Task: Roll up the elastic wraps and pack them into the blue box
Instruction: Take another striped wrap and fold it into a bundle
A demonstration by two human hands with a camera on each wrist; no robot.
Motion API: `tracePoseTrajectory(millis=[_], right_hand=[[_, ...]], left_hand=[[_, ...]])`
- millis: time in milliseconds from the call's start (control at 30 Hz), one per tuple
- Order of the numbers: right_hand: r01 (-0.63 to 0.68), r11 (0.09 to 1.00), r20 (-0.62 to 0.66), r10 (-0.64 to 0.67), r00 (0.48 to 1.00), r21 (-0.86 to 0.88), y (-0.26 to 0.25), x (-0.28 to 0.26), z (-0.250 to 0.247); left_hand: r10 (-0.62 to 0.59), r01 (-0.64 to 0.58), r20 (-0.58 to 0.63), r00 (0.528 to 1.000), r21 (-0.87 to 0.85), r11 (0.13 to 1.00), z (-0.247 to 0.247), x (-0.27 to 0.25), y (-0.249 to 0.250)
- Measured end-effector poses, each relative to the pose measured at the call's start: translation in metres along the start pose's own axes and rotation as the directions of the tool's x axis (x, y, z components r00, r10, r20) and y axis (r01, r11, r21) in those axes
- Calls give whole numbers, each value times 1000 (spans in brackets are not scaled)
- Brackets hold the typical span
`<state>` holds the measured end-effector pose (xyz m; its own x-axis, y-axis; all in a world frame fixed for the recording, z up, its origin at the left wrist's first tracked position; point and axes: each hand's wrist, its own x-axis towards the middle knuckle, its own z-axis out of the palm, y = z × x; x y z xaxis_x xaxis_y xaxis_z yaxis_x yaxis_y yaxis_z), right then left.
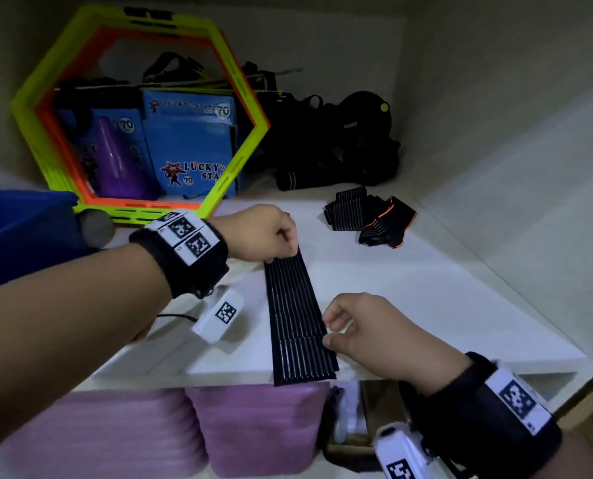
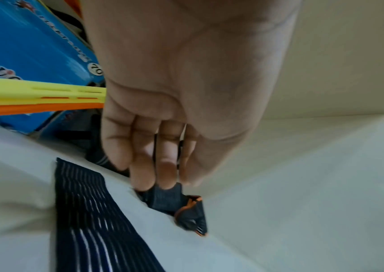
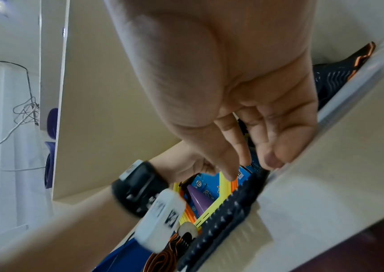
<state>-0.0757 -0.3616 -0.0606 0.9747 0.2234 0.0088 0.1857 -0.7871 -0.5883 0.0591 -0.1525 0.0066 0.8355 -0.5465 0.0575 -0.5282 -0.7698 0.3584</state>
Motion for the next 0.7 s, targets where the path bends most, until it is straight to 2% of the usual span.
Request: tracePoseTrajectory(millis=[100, 200, 267, 367, 500, 600, 700], right_hand=[[11, 1000, -39, -11, 999, 6, 1, -2, 3], [-20, 994, -123, 33, 992, 111, 7, -6, 8], [-30, 986, -146, 55, 988, 165, 11, -9, 15], [6, 986, -176, 24, 984, 169, 10, -13, 27], [92, 993, -219, -73, 973, 79, 0, -16, 38], [133, 990, -191, -124, 974, 38, -5, -19, 43], [132, 988, -127, -122, 984, 79, -4, -25, 46]], left_hand=[[34, -37, 30, 999, 94, 995, 19, -58, 13], [63, -63, 12, 998, 18, 998, 46, -111, 18], [99, -100, 30, 995, 18, 995, 65, -136, 21], [116, -118, 25, 993, 119, 986, 90, -153, 27], [115, -91, -158, 981, 152, 984, 107, -161, 25], [87, -58, -254, 963, 120, 991, 111, -170, 22], [72, -46, -331, 941, 87, 995, 114, -181, 17]])
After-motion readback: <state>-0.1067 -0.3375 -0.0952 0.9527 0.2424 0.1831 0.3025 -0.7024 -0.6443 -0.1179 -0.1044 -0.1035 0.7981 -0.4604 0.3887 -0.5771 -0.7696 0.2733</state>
